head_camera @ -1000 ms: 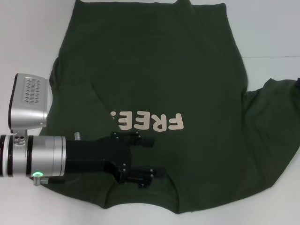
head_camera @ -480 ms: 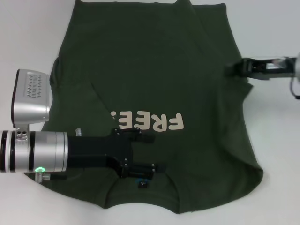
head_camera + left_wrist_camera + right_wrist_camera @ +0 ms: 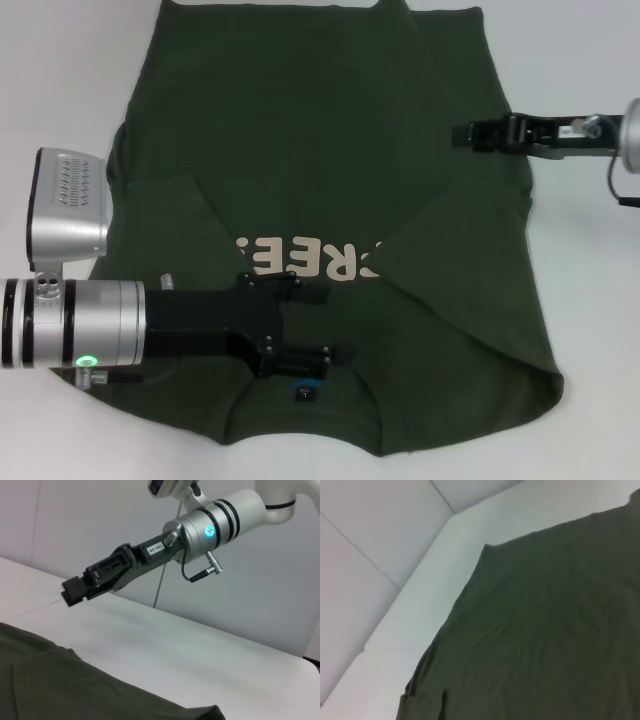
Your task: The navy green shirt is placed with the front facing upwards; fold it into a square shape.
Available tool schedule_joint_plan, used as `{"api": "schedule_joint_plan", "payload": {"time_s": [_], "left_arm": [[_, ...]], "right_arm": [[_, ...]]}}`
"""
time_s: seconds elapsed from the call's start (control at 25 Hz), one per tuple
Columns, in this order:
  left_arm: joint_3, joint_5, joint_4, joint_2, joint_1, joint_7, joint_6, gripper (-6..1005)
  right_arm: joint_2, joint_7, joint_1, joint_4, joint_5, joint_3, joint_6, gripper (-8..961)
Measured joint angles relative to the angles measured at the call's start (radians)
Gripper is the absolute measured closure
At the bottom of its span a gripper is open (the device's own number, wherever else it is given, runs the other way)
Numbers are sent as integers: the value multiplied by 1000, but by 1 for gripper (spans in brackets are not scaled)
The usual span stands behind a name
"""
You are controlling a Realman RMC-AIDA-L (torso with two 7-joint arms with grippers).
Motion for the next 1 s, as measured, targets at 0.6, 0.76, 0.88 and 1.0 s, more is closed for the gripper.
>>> {"api": "schedule_joint_plan", "payload": {"time_s": [0.6, 0.76, 0.88, 1.0], "left_arm": [[-107, -4, 2, 5, 11, -60, 10, 121], [-144, 0, 21, 8, 39, -106, 7, 121], [-154, 6, 58, 6, 73, -163, -22, 121], [-166, 6, 99, 1, 115, -217, -59, 121]], "right_arm": [[24, -363, -161, 26, 292, -1, -169, 83], [44, -469, -190, 30, 308, -7, -230, 36], [48, -514, -192, 52, 293, -11, -253, 34], [51, -527, -190, 67, 280, -16, -261, 34]]}}
